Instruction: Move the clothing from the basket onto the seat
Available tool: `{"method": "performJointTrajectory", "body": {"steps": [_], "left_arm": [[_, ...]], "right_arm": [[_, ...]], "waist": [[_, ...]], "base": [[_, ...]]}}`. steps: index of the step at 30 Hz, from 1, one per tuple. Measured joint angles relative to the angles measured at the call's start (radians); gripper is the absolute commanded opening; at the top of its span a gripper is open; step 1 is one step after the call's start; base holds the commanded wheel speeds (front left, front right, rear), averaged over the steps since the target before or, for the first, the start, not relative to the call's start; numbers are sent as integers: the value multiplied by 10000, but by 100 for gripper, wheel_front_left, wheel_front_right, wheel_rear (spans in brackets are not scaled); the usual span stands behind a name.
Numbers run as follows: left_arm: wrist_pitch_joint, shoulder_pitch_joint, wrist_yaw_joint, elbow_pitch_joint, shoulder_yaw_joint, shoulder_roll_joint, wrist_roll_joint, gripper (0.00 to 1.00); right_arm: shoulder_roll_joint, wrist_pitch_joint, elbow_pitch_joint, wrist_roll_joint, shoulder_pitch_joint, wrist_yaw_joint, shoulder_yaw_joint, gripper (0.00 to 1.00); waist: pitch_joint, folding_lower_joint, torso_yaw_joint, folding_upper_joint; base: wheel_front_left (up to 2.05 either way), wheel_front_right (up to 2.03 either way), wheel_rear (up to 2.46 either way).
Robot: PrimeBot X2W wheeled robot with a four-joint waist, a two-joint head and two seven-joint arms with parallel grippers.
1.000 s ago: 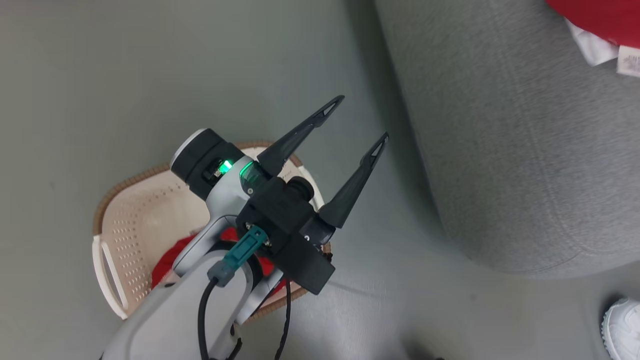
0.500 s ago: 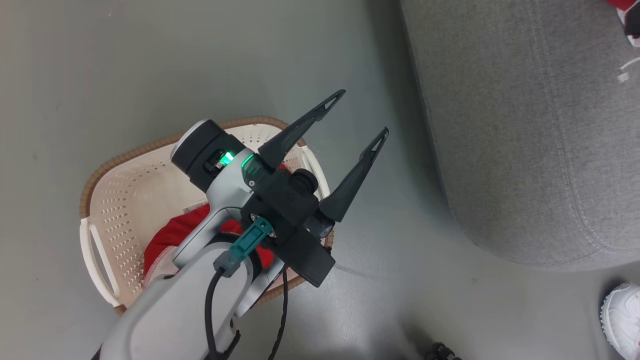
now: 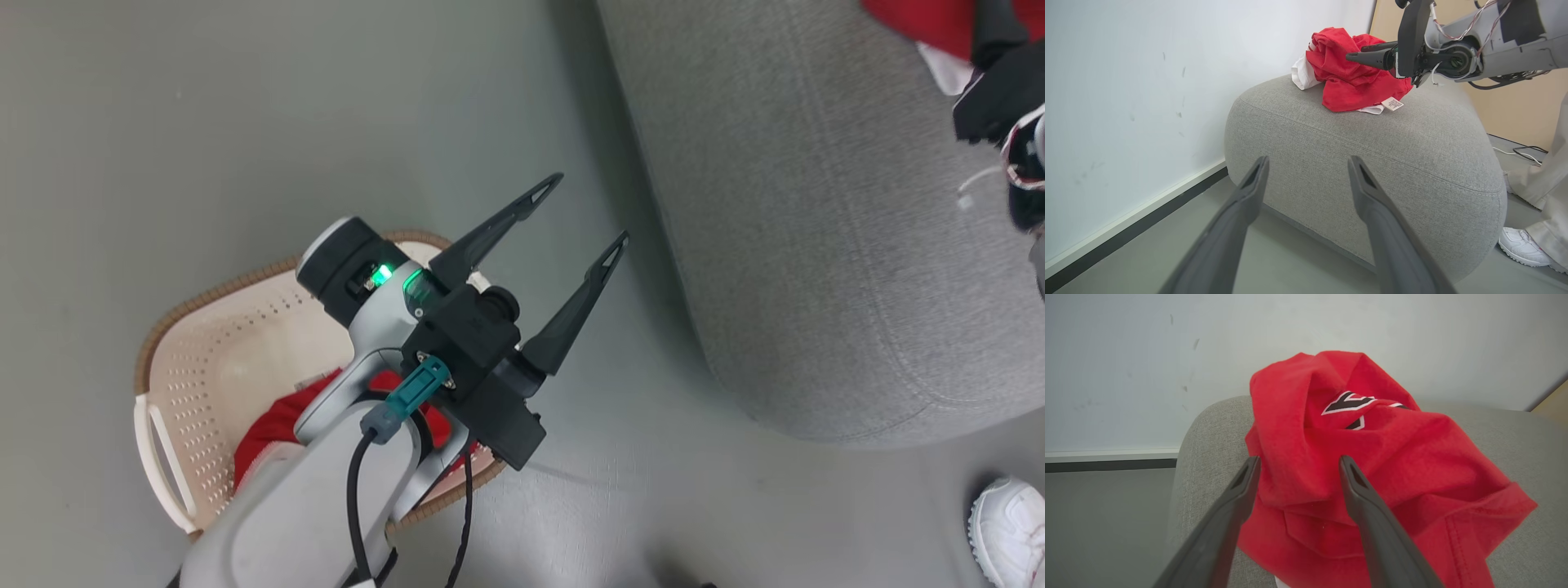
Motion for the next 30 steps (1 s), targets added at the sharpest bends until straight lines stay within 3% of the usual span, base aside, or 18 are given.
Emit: {"method": "performJointTrajectory", "body": {"steps": [12, 30], "left_arm": [[-729, 726, -61, 1191, 334, -240, -698, 100], [-1766, 2514, 713, 2721, 1659, -219, -1628, 100]], "right_arm": [[201, -2, -748, -397, 1137, 245, 192, 100], [859, -27, -2656, -612, 3781, 359, 282, 100]], "waist": [[-1459, -1, -54, -2], [-4119, -1, 916, -3]], "base": [[0, 0, 0], [0, 0, 0]]}}
